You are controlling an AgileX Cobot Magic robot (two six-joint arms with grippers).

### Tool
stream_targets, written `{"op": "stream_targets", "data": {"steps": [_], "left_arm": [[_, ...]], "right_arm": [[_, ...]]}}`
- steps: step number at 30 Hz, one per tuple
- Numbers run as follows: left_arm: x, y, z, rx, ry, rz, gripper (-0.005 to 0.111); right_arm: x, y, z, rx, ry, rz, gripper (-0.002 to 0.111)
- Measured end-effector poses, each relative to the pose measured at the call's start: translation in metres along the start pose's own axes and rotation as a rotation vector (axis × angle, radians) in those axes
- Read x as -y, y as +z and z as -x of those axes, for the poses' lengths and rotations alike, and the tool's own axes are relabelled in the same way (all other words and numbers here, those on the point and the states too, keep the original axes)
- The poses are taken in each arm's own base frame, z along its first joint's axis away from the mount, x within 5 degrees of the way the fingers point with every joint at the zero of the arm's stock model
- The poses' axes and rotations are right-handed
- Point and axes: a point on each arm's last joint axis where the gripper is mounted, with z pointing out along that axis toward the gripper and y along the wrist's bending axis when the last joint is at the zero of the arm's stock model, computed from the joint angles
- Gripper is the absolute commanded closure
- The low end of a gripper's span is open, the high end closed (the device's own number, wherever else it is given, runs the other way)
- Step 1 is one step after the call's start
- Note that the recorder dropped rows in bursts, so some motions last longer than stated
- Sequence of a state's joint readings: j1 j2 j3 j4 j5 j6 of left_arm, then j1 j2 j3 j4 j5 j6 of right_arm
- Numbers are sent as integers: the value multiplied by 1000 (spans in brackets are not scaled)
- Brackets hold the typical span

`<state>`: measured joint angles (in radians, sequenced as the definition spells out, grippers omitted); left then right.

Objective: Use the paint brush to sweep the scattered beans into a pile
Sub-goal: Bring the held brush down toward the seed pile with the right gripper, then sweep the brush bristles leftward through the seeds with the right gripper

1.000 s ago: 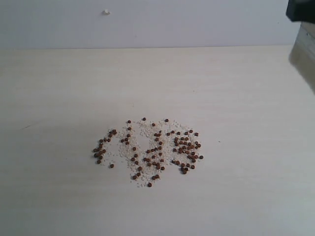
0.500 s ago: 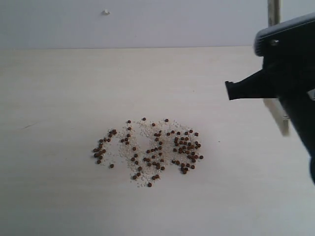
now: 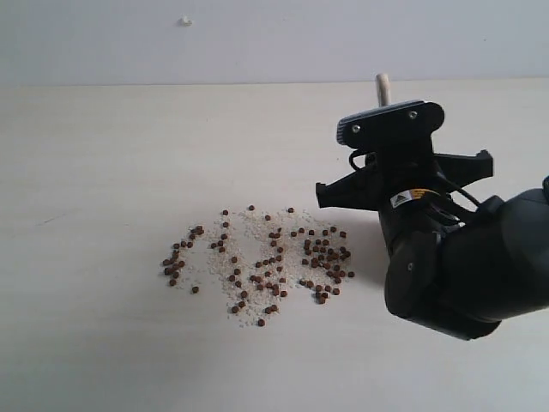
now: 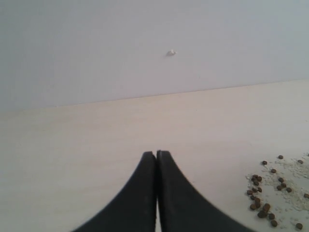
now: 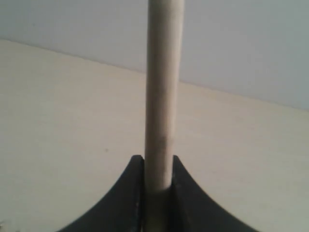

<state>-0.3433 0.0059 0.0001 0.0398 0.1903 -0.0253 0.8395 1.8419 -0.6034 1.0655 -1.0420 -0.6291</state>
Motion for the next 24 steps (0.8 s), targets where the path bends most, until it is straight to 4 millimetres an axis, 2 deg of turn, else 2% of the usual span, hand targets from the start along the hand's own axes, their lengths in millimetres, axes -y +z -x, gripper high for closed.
{"op": "stream_targets", "data": {"steps": [7, 14, 21, 24], "left_arm": [[0, 0, 0, 0, 0, 0, 107], [0, 0, 0, 0, 0, 0, 107], [0, 0, 0, 0, 0, 0, 107], [0, 0, 0, 0, 0, 0, 107]], "right_arm": [[-20, 7, 12, -43, 45, 98, 108], [-22, 9, 11, -49, 45, 104, 108], [-21, 6, 18, 26, -54, 64, 108], [-20, 2, 12, 25, -91, 68, 108]]}}
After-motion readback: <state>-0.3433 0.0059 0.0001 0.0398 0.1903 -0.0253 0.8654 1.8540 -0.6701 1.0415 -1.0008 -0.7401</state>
